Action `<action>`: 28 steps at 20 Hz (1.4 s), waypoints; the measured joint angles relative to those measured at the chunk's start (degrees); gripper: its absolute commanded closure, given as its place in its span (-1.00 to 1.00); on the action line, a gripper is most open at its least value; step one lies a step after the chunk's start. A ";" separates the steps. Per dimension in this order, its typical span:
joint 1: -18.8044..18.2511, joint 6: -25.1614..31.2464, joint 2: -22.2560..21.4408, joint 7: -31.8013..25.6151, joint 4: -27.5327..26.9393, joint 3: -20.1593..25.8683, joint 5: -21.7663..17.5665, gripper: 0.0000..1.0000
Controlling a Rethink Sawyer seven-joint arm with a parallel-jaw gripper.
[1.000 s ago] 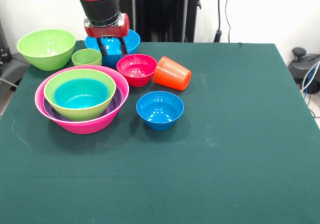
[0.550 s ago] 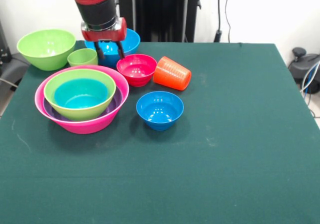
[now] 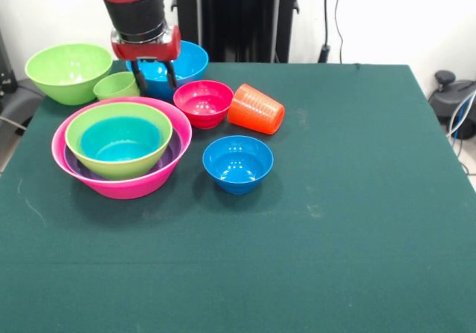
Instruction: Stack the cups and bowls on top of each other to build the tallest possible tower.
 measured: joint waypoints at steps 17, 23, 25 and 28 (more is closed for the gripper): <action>0.01 3.24 -8.57 0.00 0.07 0.00 3.98 -1.00; 0.00 3.24 -8.48 0.00 0.07 0.00 4.01 -1.00; 0.01 3.24 -8.12 0.00 0.07 0.00 4.00 -1.00; 0.01 3.24 -7.47 0.00 0.07 0.00 3.96 -1.00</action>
